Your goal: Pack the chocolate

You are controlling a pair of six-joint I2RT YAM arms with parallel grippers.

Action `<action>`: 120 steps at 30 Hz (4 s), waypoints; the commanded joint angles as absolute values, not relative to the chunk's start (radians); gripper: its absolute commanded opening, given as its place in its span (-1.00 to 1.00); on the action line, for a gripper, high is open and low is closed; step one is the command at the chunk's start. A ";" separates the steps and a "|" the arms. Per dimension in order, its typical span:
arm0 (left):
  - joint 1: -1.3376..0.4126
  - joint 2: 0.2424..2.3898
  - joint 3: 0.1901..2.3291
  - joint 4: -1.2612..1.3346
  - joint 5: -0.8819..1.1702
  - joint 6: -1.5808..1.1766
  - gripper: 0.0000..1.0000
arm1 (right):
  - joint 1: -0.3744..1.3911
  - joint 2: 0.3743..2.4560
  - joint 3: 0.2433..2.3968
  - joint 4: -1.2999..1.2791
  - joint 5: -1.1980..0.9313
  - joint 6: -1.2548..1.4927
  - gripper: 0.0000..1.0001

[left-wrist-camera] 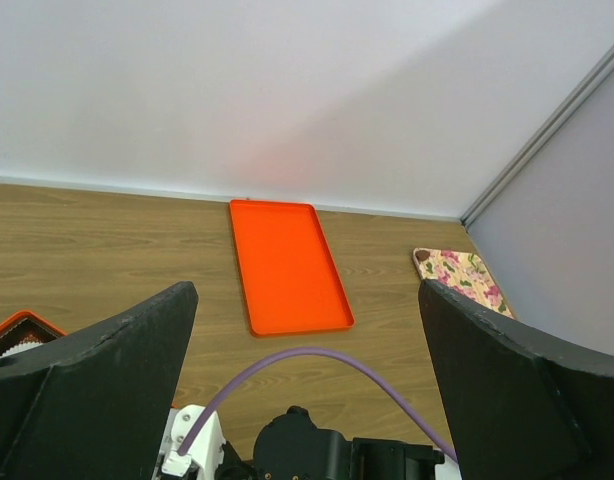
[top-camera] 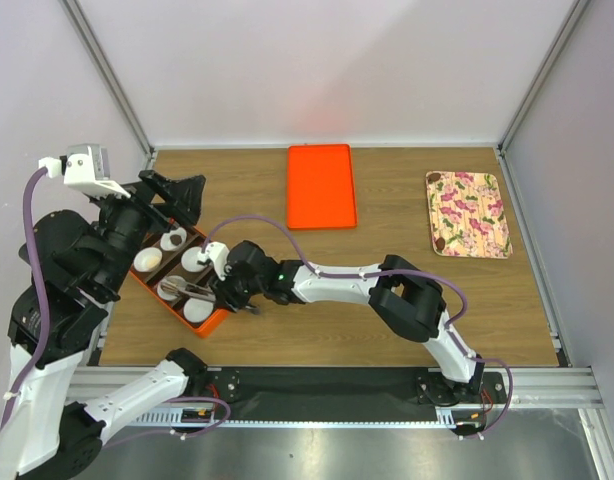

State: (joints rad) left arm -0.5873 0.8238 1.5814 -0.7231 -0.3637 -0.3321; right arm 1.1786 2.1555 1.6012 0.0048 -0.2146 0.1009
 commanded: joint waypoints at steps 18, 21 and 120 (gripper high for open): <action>-0.580 0.822 1.577 -0.700 -0.353 -0.324 0.99 | 1.181 2.119 1.658 0.057 -0.169 0.055 -0.15; -0.581 0.831 1.601 -0.709 -0.331 -0.313 1.00 | 1.181 2.066 1.643 0.074 -0.152 0.037 -0.15; -0.578 0.939 1.253 -0.612 -0.060 -0.324 0.99 | -0.040 1.750 1.368 -0.265 0.086 0.173 -0.24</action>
State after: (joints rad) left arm -0.5861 0.9524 1.2057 -0.6155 -0.0486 -0.3393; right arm -0.0353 1.8027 1.3579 -0.2588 0.0734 0.1829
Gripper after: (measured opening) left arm 0.996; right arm 0.382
